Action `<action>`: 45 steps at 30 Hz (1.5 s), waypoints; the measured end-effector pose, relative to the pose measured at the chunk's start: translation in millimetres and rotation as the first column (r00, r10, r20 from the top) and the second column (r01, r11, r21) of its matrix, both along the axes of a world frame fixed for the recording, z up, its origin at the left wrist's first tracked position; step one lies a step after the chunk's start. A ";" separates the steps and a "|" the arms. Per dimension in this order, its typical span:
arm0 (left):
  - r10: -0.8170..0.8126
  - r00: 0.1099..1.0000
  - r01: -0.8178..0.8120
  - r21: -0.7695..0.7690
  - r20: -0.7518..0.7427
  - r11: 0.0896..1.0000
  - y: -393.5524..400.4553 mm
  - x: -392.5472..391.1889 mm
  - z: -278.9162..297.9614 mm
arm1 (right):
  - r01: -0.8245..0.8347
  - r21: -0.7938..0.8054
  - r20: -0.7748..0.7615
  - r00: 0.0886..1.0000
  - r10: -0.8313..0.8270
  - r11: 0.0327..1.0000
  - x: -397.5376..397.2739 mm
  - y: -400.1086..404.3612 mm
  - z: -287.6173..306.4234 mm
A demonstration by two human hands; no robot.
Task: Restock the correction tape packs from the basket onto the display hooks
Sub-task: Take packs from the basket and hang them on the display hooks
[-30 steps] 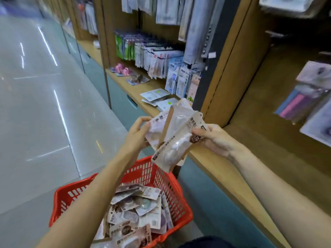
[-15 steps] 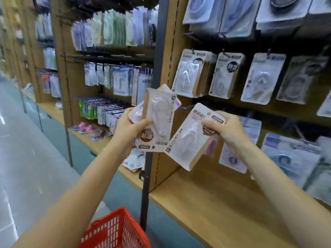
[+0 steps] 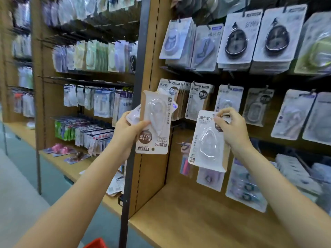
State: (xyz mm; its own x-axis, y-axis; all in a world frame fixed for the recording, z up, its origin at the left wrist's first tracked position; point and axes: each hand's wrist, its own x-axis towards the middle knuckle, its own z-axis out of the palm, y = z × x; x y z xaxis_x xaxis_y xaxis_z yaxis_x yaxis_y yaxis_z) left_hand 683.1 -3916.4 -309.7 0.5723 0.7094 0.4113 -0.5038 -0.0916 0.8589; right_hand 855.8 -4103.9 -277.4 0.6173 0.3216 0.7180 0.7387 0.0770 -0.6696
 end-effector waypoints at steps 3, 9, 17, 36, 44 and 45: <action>0.004 1.000 -0.004 0.014 0.023 1.000 1.8 10.6 9.4 | -0.007 -0.017 -0.142 0.990 0.004 1.000 11.0 -0.1 12.7; 0.058 0.995 -0.060 0.022 0.080 0.998 14.8 28.8 16.1 | -0.273 -0.234 -0.144 0.959 0.244 0.933 21.7 15.0 22.4; 0.195 0.972 -0.197 0.009 0.132 0.980 45.0 32.2 6.8 | -0.330 -0.154 -0.085 0.944 0.320 0.931 37.6 49.4 19.6; 0.263 0.960 -0.268 0.046 0.096 0.962 76.3 18.0 3.9 | -0.143 -0.118 0.150 0.976 0.160 0.983 37.3 162.5 59.4; 0.256 0.963 -0.261 0.042 0.088 0.965 79.3 16.6 3.0 | 0.017 -0.202 0.185 0.983 0.021 0.979 39.6 191.0 69.9; 0.257 0.963 -0.261 0.041 0.085 0.964 79.8 16.4 2.4 | 0.032 -0.192 0.185 0.983 0.005 0.981 40.9 195.3 69.1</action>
State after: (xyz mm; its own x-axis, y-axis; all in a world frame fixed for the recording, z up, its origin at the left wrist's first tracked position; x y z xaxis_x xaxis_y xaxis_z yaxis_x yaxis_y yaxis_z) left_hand 699.4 -3836.6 -307.3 0.3359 0.8058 0.4877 -0.5226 -0.2714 0.8083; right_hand 896.6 -3908.6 -208.4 0.4857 0.4583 0.7444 0.8506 -0.0515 -0.5233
